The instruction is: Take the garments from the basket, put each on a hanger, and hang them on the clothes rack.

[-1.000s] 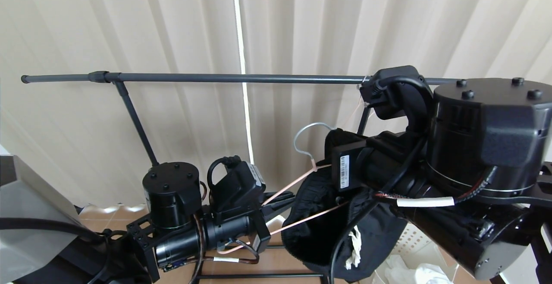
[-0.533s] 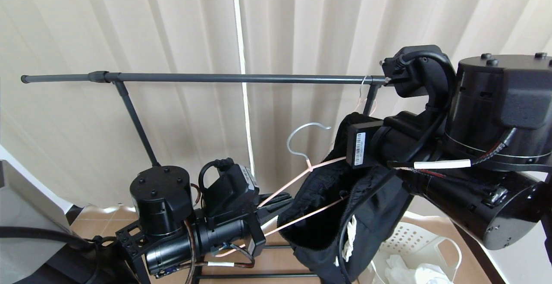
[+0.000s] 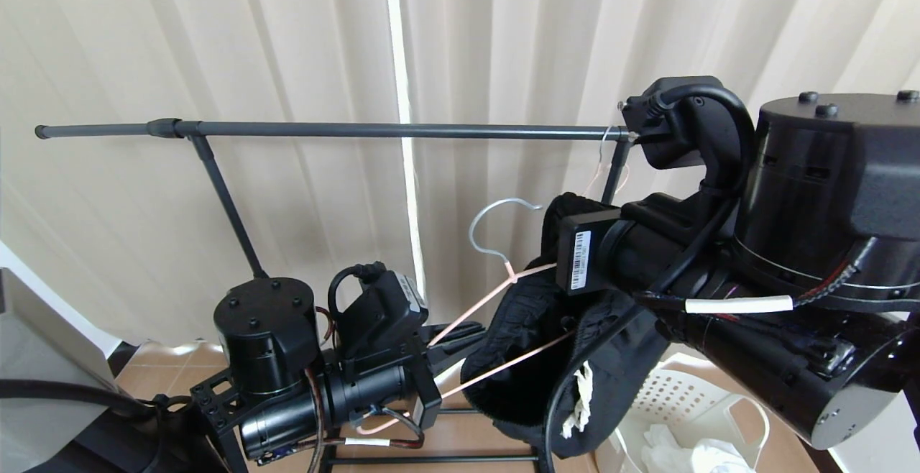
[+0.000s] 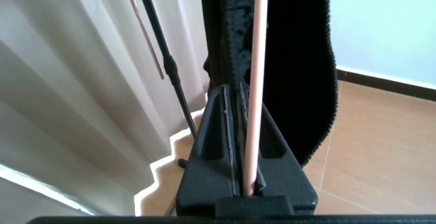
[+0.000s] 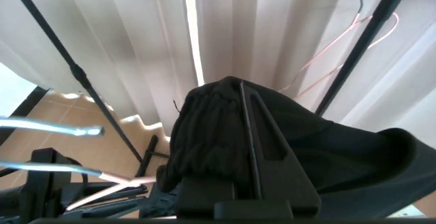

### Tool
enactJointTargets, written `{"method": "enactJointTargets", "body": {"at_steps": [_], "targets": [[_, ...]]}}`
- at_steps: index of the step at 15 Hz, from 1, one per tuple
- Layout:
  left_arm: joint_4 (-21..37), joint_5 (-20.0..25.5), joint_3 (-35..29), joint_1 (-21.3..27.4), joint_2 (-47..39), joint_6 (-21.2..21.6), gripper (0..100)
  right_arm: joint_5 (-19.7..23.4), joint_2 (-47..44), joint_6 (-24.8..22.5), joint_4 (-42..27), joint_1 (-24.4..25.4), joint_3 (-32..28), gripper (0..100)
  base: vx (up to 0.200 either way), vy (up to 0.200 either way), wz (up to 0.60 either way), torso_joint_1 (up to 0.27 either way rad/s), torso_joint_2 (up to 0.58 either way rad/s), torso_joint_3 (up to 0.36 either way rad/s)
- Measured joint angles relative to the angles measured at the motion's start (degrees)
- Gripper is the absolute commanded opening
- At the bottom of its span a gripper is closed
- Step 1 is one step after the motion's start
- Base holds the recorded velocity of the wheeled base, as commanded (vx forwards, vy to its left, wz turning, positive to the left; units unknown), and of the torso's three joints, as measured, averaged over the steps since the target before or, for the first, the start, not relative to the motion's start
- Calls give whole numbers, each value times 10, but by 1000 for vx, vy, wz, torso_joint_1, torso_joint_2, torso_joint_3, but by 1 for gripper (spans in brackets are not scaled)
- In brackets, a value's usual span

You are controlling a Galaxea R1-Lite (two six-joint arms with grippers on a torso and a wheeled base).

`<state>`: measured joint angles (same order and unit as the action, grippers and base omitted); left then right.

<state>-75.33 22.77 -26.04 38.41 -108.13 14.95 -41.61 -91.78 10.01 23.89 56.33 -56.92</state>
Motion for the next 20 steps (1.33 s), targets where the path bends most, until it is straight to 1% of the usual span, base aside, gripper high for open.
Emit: {"method": "enactJointTargets", "body": {"at_steps": [1, 5, 11, 13, 16, 18, 19, 20], "targets": [[0, 0, 0, 0, 0, -1, 0, 0, 0, 1, 0, 1, 1, 100, 0, 0, 0, 0, 0, 0], [-2, 0, -2, 0, 0, -2, 0, -1, 0, 1, 0, 3, 2, 100, 0, 0, 0, 0, 0, 0], [-21, 0, 6, -1, 0, -5, 0, -2, -1, 1, 0, 0, -1, 100, 0, 0, 0, 0, 0, 0], [-24, 0, 6, -1, 0, -16, 0, -2, -4, 1, 0, 0, 0, 100, 0, 0, 0, 0, 0, 0], [-48, -2, 7, -2, 0, -56, 0, -2, -11, 2, 5, -7, 0, 100, 0, 0, 0, 0, 0, 0], [-50, -2, 6, -3, 0, -69, 0, -4, -16, 0, 25, -13, -1, 100, 0, 0, 0, 0, 0, 0], [-51, -5, 5, -4, 0, -77, 0, -5, -19, -2, 52, -15, 0, 100, 0, 0, 0, 0, 0, 0], [-51, -11, 5, -5, 0, -79, 0, -6, -22, -3, 54, -16, 2, 100, 0, 0, 0, 0, 0, 0]]}}
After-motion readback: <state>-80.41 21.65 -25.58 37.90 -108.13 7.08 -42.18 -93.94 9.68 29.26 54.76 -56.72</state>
